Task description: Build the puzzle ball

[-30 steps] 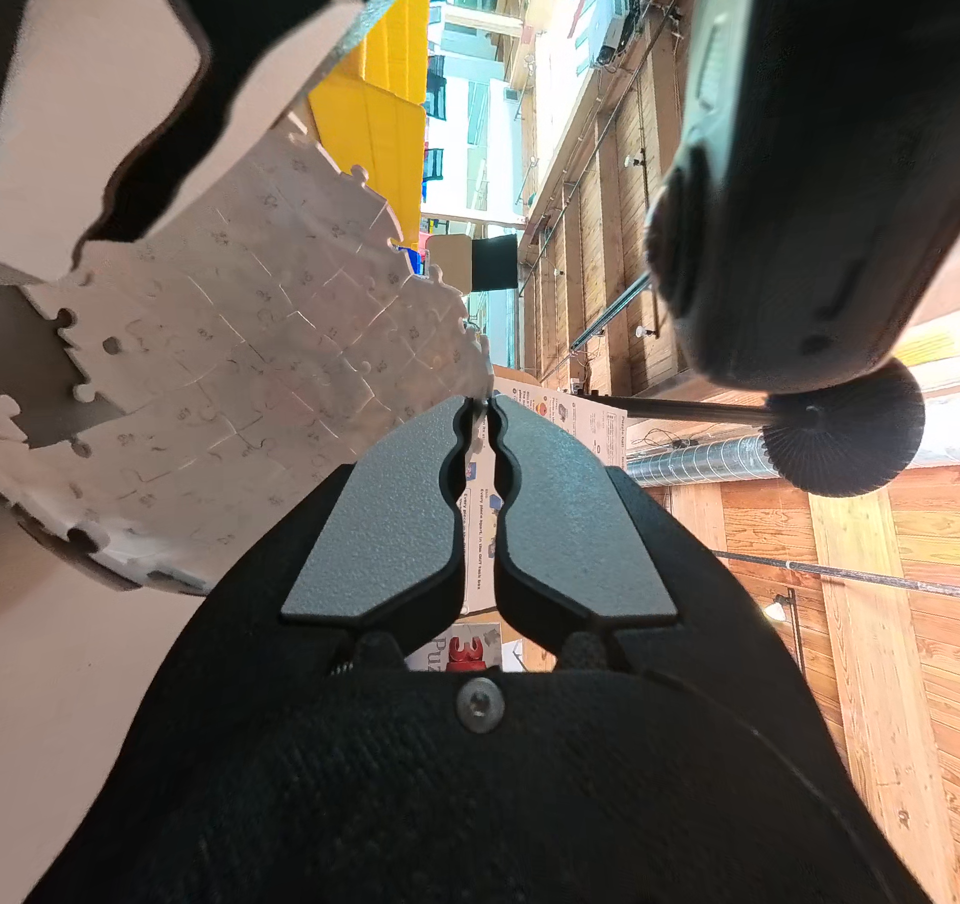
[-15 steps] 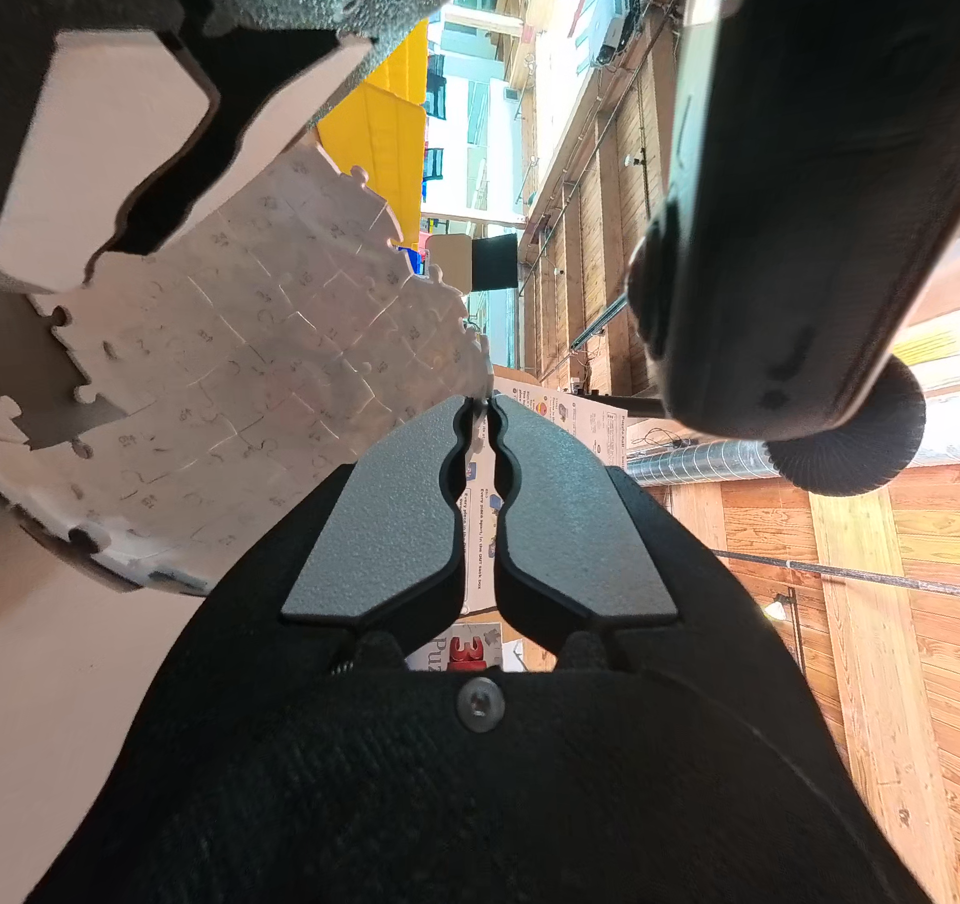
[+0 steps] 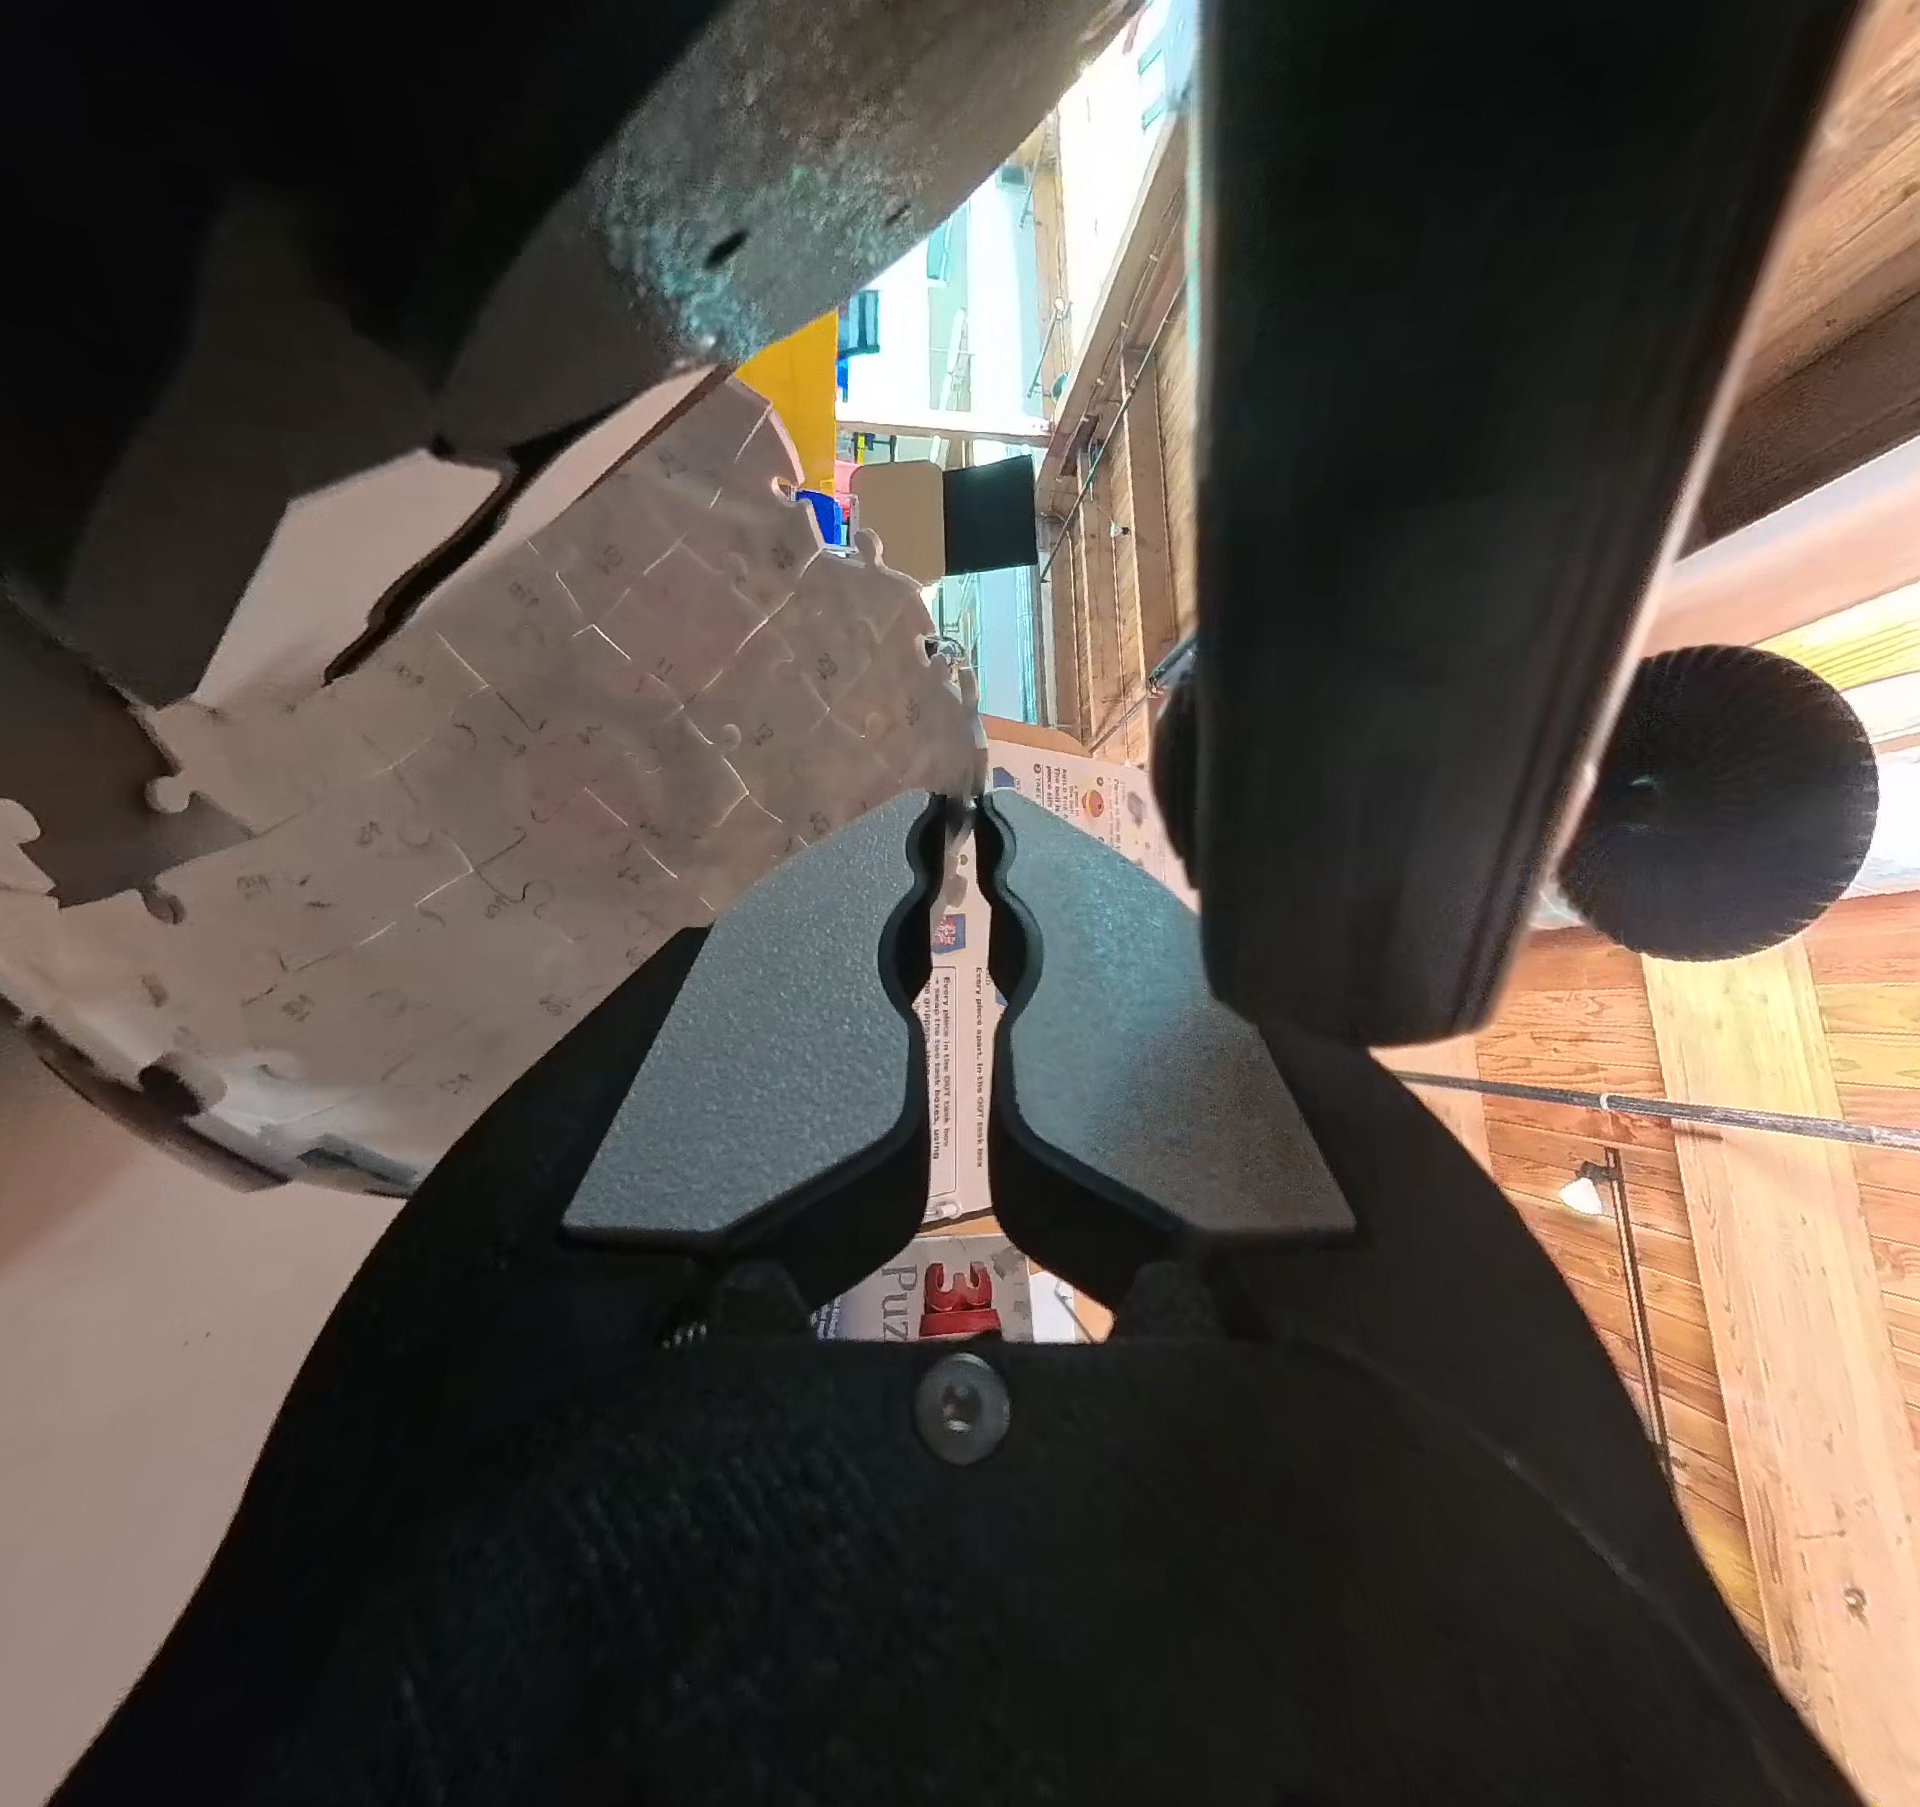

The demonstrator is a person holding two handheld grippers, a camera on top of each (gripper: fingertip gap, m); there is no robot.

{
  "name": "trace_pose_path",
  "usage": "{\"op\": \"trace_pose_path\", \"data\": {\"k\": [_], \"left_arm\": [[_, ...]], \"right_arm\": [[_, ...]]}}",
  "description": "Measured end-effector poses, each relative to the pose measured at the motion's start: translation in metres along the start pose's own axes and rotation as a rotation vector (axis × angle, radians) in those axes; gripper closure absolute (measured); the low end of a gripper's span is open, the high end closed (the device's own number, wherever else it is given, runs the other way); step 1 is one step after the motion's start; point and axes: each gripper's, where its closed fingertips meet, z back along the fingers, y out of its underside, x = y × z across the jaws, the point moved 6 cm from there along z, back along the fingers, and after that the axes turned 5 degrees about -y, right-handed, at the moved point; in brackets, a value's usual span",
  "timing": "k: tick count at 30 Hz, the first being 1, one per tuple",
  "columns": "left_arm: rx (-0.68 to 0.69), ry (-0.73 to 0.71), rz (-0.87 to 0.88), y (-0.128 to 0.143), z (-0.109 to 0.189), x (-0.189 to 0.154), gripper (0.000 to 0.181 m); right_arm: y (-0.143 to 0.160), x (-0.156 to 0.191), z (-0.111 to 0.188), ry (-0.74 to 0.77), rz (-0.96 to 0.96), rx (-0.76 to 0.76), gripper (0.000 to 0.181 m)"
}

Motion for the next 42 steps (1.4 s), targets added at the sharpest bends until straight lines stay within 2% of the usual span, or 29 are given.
{"op": "trace_pose_path", "data": {"k": [25, 35, 39, 42], "left_arm": [[0.032, 0.032, -0.032, -0.001, -0.005, 0.003, 0.181], [-0.015, 0.009, 0.013, 0.001, -0.005, 0.004, 0.181], [-0.072, -0.025, 0.055, -0.001, 0.009, 0.013, 0.181], [-0.054, -0.025, 0.025, 0.003, 0.016, 0.011, 0.181]], "right_arm": [[0.003, 0.001, -0.002, -0.010, -0.025, 0.014, 0.176], [0.002, 0.000, -0.002, -0.007, -0.021, 0.010, 0.176], [0.000, 0.000, -0.001, -0.005, -0.007, 0.009, 0.176], [0.001, 0.000, -0.001, -0.007, -0.007, 0.012, 0.176]]}}
